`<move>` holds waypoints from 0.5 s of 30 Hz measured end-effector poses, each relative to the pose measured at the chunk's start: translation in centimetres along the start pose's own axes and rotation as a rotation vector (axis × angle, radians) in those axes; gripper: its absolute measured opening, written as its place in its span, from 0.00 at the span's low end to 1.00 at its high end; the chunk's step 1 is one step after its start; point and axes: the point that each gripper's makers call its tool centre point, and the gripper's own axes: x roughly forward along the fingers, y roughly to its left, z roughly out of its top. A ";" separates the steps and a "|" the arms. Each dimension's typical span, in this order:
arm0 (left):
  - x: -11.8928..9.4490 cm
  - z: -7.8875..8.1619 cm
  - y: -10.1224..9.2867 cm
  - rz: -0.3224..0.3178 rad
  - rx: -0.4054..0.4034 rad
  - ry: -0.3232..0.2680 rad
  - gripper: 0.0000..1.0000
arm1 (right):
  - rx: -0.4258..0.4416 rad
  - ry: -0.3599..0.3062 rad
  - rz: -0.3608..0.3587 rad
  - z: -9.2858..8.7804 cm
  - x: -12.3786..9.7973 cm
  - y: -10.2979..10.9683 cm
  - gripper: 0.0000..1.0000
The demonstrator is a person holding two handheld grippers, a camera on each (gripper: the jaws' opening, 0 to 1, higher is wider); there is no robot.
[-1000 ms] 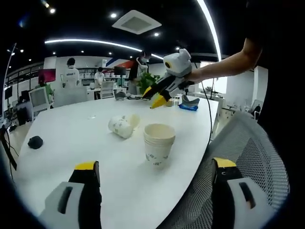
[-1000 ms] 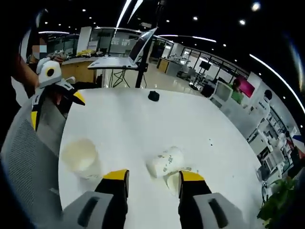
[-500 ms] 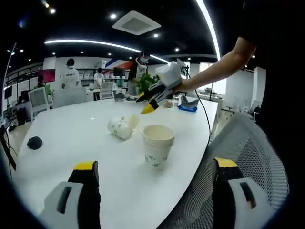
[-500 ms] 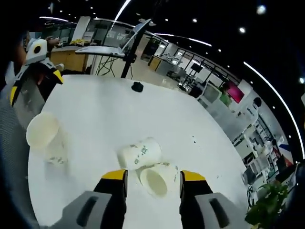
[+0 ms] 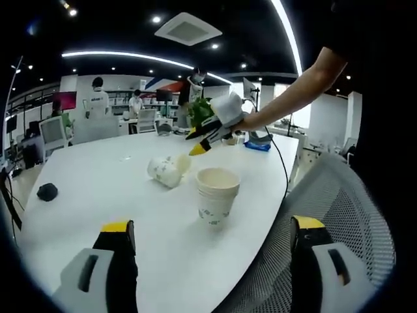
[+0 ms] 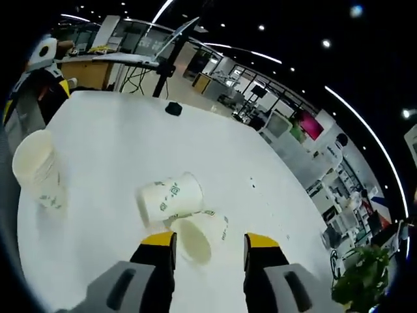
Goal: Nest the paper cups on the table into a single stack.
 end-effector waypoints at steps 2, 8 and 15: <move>0.1 -0.1 0.0 0.000 -0.001 0.007 0.99 | -0.007 0.009 -0.018 -0.5 0.3 -0.3 0.39; 0.1 -0.3 0.2 0.011 -0.003 0.014 0.99 | -0.012 0.035 -0.039 -1.4 1.1 -0.7 0.32; 0.0 -0.7 0.7 0.035 0.001 0.034 0.98 | -0.046 0.072 -0.057 -1.9 2.1 -1.3 0.25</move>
